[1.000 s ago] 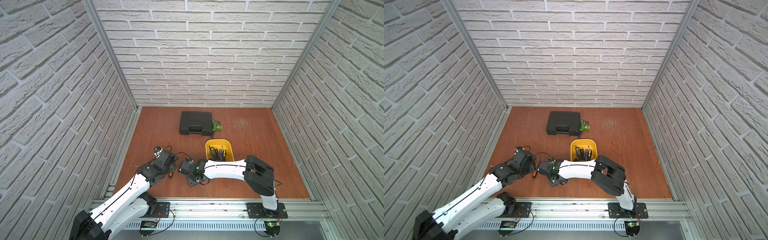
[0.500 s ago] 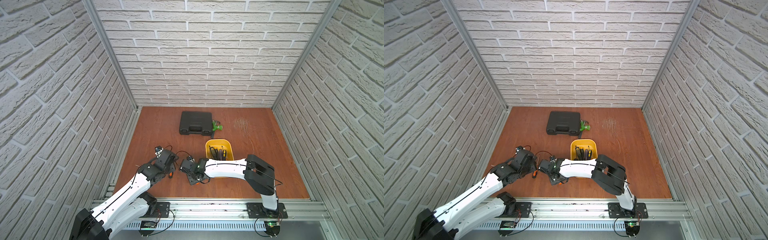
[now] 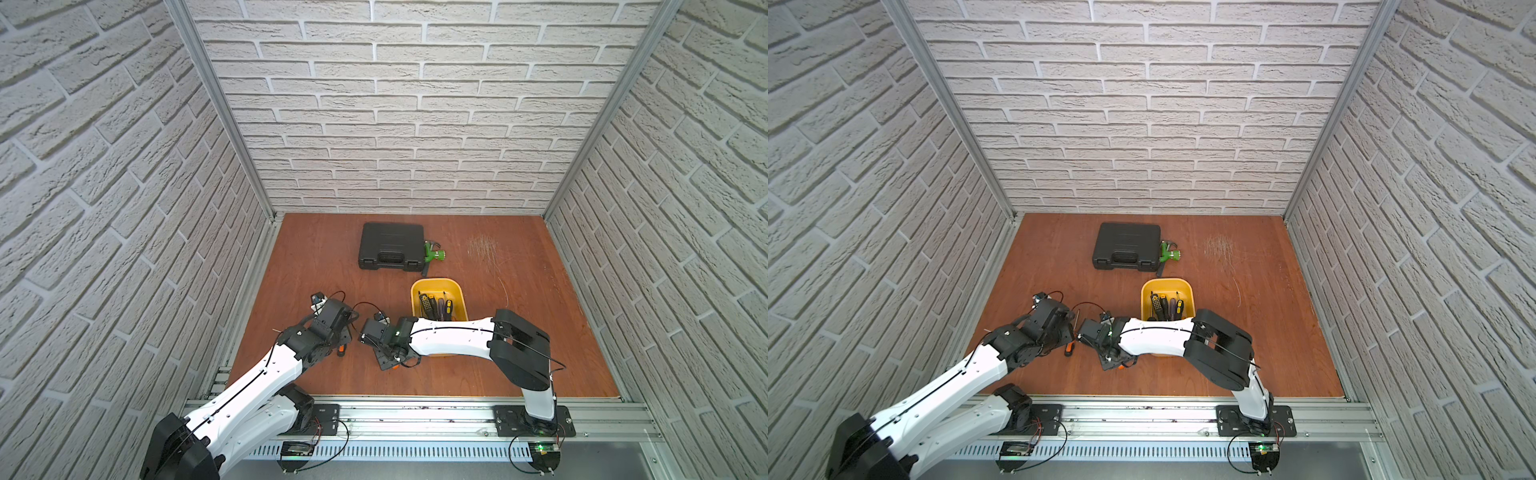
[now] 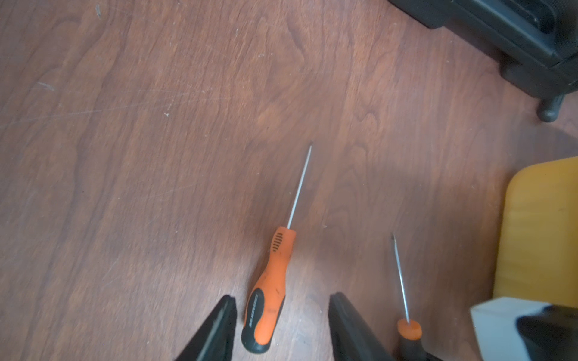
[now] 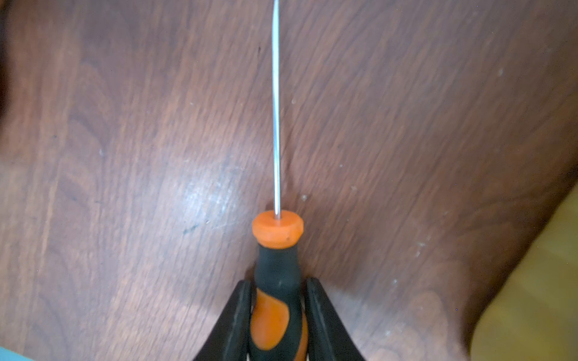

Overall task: Put the screwdriver on the desktop into the storage box
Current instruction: Pick up the screwdriver from the center of the board, then place the screwdriver in the storage box.

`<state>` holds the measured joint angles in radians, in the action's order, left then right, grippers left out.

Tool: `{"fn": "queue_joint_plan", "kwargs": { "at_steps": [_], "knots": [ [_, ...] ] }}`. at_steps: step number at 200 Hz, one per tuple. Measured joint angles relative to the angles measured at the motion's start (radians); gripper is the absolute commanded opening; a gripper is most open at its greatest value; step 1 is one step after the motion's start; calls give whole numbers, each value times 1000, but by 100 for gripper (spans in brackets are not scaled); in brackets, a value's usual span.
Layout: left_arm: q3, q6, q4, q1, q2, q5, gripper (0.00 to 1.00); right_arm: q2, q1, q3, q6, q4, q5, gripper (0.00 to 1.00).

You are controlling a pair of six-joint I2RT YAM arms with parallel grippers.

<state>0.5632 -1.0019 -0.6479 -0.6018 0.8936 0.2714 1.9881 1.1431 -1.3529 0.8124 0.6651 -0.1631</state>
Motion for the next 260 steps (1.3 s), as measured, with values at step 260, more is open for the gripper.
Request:
{"fn": "queue_joint_plan", "kwargs": {
  "at_steps": [260],
  "knots": [
    [85,40,-14,-172,138,140,57,-731,-257,271,4,174,-219,2]
  ]
}}
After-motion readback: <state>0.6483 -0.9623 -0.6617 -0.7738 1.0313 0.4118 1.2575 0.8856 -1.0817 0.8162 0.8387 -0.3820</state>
